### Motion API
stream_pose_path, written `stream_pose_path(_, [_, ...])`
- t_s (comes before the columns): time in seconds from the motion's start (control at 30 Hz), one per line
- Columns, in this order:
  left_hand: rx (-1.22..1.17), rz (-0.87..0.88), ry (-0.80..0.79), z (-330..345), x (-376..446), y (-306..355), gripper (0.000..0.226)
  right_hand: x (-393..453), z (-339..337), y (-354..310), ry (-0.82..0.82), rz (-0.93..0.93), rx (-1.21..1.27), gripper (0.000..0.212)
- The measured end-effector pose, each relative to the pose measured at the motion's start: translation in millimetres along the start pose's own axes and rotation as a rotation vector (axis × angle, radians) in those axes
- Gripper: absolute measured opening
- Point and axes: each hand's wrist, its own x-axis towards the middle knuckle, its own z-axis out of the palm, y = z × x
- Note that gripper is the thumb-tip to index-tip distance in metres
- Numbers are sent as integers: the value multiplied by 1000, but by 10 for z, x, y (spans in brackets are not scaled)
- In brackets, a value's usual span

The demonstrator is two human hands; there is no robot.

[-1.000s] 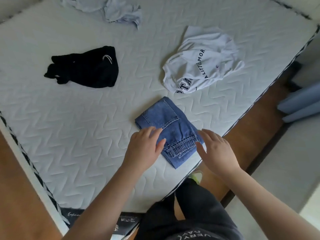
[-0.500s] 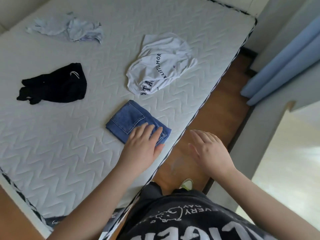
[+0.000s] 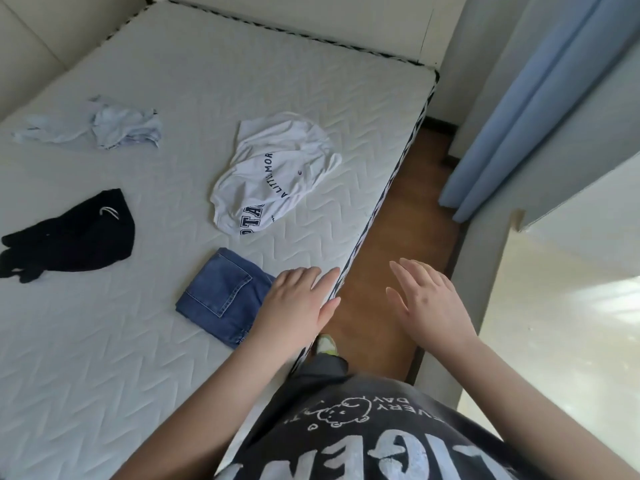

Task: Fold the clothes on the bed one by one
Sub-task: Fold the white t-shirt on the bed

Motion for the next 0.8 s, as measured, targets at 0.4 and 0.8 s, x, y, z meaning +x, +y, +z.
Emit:
stream_pose_path(0.4, [-13, -11, 30, -129, 1014, -600, 45, 1181, -173, 169, -21, -51, -64, 48])
stream_pose_path(0.8, [19, -129, -25, -336, 2183, -570, 48, 2424, -244, 864, -159, -102, -19, 48])
